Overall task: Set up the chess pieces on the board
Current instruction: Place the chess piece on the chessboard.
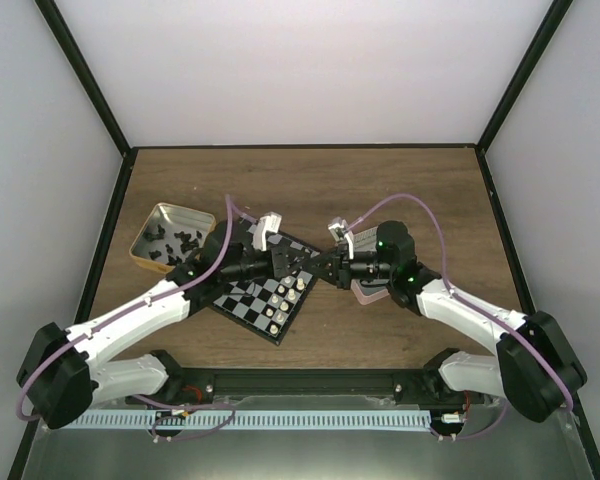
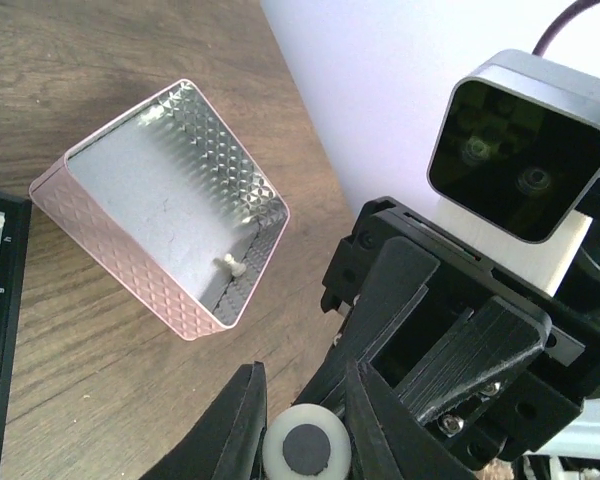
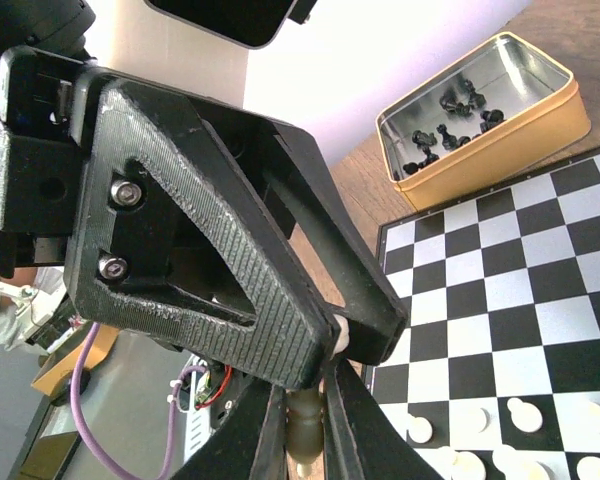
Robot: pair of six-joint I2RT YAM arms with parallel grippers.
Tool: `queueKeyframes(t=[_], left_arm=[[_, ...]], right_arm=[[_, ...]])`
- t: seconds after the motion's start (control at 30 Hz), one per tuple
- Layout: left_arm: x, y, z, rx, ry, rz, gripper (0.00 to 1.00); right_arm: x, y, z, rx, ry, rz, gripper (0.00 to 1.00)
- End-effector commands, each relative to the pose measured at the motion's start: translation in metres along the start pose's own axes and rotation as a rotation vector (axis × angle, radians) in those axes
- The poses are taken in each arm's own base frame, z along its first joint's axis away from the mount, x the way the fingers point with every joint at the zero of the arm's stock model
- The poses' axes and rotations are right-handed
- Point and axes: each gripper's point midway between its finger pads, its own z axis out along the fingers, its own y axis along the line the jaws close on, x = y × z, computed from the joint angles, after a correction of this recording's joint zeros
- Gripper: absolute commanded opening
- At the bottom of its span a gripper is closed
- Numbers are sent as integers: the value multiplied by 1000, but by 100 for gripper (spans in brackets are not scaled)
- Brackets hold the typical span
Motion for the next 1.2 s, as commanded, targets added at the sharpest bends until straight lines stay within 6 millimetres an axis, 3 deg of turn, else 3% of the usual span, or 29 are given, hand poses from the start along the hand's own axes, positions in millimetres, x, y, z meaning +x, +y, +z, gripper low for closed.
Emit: queueKeyframes(t=[0.0,0.1,0.37,0.43,0.57,0.77,1.17], left_arm=[[-1,-10,-5,44,-18,-34,14],[-5,-11,-6,50,-38,-55,12],[-29,1,-15,-31,-184,-189,10],[-37,1,-19,-29,-229,-208,10],[-46,-3,-21,-18,-272,-225,10],[-44,-2,-14,0,-257,-267,11],[-37,6,-11,32,-264,-344,11]], right_arm=[[-31,3,0,27,-102,-36,7],[-34,0,-1,41,-124,-22,13],[-38,9,-15,14,-268,65,56],[-40,7,-19,26,-315,114,60],[-42,9,-21,-9,-358,202,61],[-45,12,-6,-49,-348,264,59],[-46,7,-1,-70,-372,357,36]])
